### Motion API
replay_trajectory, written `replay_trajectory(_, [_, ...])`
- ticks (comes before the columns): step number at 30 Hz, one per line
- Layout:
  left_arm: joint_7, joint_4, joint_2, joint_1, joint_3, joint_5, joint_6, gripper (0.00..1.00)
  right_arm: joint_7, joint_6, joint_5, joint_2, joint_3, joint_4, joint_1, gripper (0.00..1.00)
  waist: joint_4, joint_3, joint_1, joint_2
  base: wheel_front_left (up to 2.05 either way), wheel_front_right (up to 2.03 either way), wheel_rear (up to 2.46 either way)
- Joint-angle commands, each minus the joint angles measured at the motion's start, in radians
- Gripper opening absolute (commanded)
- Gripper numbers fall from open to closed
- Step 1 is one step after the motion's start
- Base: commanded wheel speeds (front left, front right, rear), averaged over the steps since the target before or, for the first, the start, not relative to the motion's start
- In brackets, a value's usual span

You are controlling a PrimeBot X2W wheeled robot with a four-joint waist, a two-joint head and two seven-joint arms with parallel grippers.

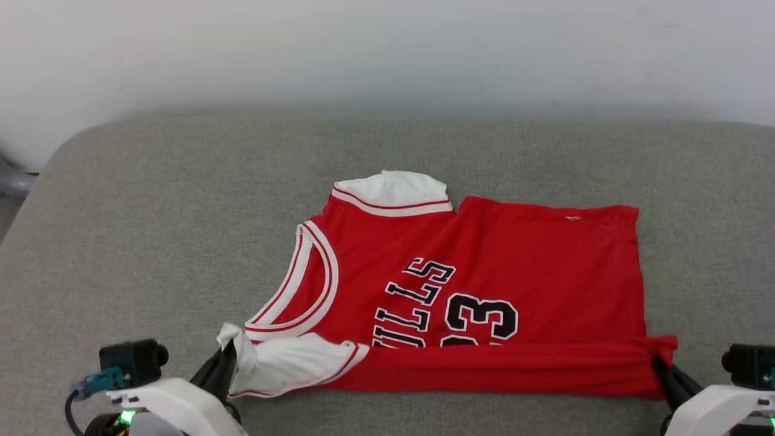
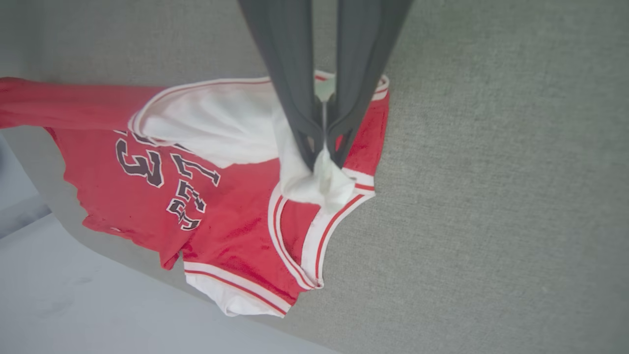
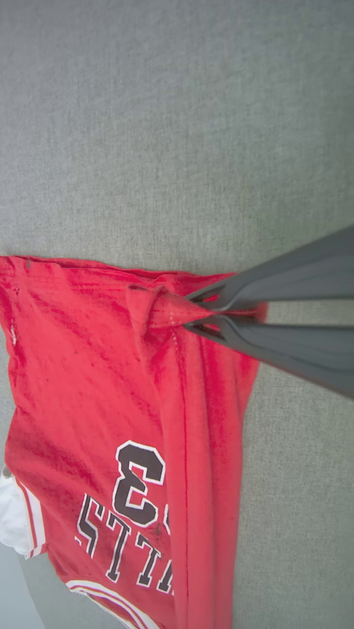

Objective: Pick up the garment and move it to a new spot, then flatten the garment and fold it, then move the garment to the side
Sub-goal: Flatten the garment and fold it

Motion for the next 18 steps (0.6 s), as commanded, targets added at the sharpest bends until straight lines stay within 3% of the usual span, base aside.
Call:
replay_trajectory(1, [-0.011,0.012,-0.005,-0.02,0.0,0.006,-0.005,0.0,-0.006,-0.002,-0.009,0.001,-0.003,0.002,-0.015,0.0,-0.004,0.022,-0.0001,-0.0001,0.0,0.0,0.0])
replay_trajectory(10, [-0.073,0.195,-0.073,-0.253,-0.024,0.038,-0.093,0.0,-0.035,-0.002,-0.05,0.0,0.005,0.085,-0.166,0.0,-0.026,0.132,-0.0001,-0.0001,0.0,0.0,0.0])
replay_trajectory(18, [-0.057,0.362,-0.118,-0.368,-0.059,0.031,-0.149,0.0,-0.082,-0.002,-0.053,-0.023,0.061,0.221,-0.266,0.0,-0.035,0.202,-0.0001,-0.0001,0.0,0.0,0.0])
